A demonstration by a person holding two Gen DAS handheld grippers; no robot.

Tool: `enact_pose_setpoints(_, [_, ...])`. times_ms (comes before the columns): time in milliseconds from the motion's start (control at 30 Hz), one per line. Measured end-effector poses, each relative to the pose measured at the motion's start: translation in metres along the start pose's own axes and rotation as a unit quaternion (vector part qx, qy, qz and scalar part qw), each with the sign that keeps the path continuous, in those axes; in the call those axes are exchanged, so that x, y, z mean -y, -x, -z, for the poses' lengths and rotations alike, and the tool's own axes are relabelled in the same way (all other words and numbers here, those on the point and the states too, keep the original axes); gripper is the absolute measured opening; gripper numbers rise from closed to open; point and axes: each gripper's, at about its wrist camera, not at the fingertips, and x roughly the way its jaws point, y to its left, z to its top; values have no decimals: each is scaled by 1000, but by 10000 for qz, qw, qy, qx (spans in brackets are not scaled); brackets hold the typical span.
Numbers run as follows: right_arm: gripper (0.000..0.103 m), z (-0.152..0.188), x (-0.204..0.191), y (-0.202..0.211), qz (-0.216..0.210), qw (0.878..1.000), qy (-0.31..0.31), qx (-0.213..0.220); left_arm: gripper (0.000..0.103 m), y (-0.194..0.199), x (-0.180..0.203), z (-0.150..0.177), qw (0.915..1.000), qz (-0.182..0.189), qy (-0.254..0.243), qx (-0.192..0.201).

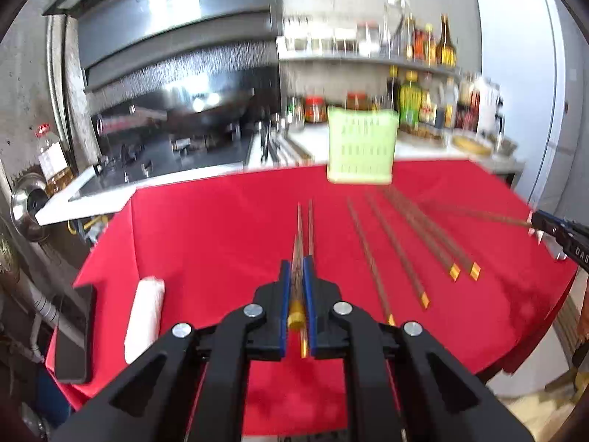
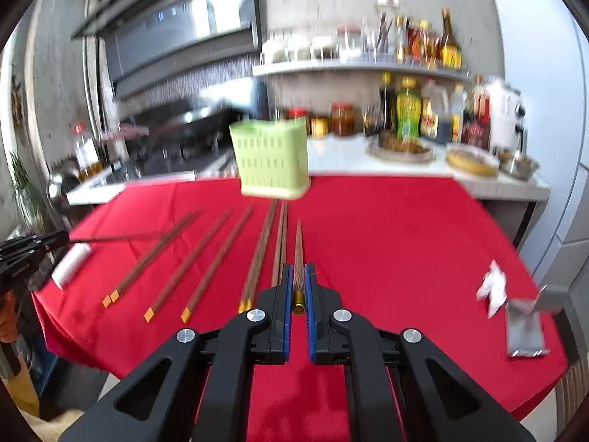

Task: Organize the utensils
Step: 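Lift the chopstick in the left tool over the green holder while the right tool carries its chopstick there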

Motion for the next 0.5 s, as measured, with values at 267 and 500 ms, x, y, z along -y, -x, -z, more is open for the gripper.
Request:
enact_pose_setpoints(267, [7, -48, 2, 26, -143, 9986, -19, 515, 7, 19, -1, -49, 9970, 191, 17, 751])
enact_pose_setpoints(500, [7, -85, 4, 12, -165, 9982, 31, 581, 7, -3, -4, -65, 9971, 63, 68, 760])
